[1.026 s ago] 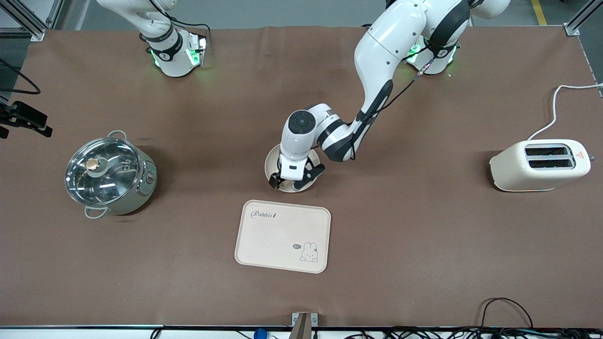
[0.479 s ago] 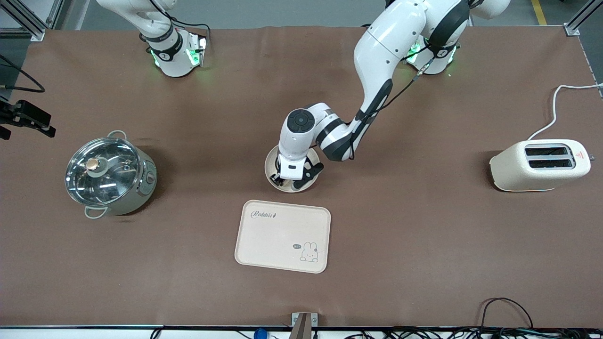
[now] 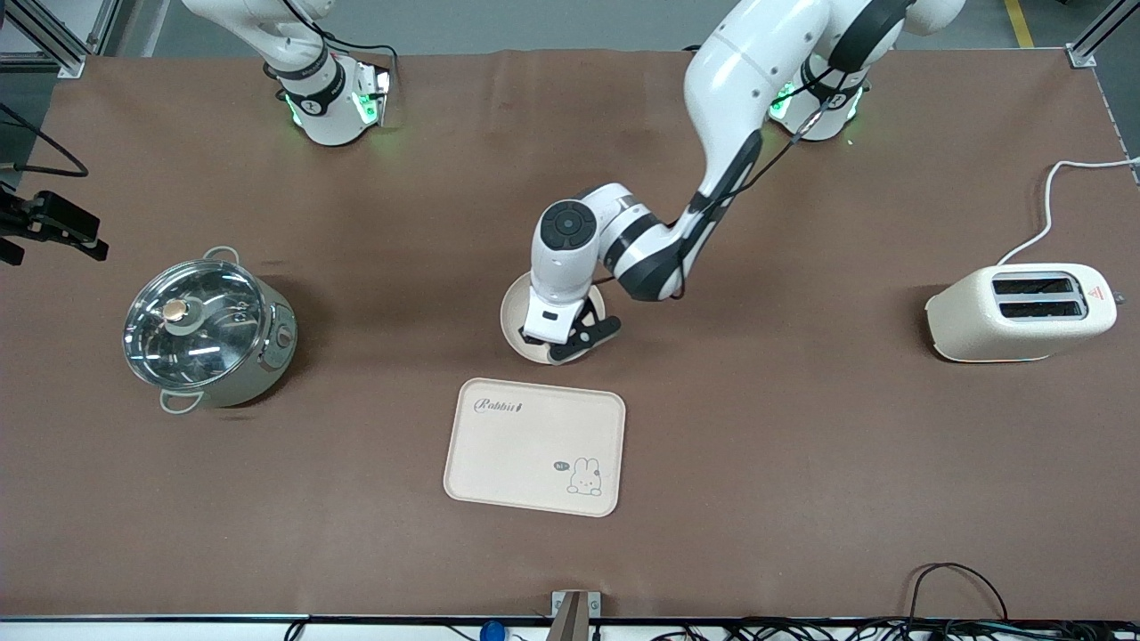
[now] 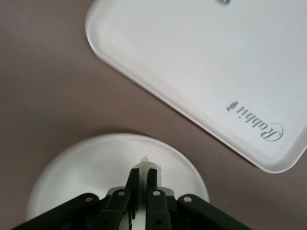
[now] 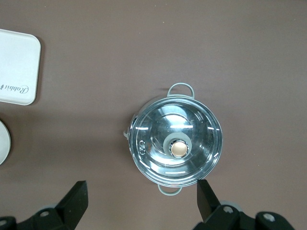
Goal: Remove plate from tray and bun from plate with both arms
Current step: 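Carry the bun toward the toaster with the left gripper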
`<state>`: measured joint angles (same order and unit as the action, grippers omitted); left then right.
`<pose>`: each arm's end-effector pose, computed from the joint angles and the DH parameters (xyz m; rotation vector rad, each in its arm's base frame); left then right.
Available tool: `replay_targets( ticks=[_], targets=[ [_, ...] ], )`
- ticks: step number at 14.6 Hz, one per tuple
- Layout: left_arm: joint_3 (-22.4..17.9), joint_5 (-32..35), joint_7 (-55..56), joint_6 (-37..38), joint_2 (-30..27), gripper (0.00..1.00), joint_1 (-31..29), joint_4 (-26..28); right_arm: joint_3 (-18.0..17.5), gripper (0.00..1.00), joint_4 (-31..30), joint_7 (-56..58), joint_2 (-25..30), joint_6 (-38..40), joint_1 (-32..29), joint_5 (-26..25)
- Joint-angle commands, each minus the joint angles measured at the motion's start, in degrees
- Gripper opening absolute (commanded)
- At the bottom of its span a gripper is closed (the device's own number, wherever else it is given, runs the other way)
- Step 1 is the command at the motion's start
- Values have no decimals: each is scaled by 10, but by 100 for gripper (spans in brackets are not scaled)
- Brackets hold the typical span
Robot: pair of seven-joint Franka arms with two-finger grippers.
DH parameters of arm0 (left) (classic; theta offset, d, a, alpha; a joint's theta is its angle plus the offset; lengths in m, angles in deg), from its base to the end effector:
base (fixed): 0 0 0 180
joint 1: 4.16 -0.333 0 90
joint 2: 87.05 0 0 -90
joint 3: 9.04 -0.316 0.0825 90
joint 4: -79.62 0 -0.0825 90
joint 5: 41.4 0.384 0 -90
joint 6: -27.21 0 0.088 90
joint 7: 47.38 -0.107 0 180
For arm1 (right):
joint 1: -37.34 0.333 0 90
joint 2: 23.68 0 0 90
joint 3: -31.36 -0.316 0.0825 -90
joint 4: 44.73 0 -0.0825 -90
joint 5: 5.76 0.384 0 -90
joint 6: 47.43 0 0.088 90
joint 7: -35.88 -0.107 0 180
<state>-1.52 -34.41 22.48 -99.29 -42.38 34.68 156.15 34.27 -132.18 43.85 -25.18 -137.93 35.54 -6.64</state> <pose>0.5368 -0.5236 0.2763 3.0053 0.5850 0.0953 0.5620 -0.0475 0.6317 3.1205 0.0887 0.0391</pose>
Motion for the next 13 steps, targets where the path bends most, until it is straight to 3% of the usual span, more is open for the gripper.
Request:
replay_targets(
  ticks=[1,4,6,9,12,13],
  targets=[
    [3,2,-208,103,-93,0,-90,44,-1,100,0,-27,1,9,1,-10],
    [19,0,-410,108,-150,0,-200,126,-3,100,1,-68,0,14,17,-10],
    [76,0,-493,95,-167,1,-309,179,-3,100,-1,-55,-2,11,19,-11],
    [154,7,-562,-17,-167,3,-445,276,-3,100,-1,-33,0,16,18,-10],
    [156,8,-646,-132,-156,8,-500,349,1,100,3,-22,4,20,16,-11],
    [157,9,-655,-146,-148,16,-516,358,2,100,3,-13,11,26,14,-11]
  ],
)
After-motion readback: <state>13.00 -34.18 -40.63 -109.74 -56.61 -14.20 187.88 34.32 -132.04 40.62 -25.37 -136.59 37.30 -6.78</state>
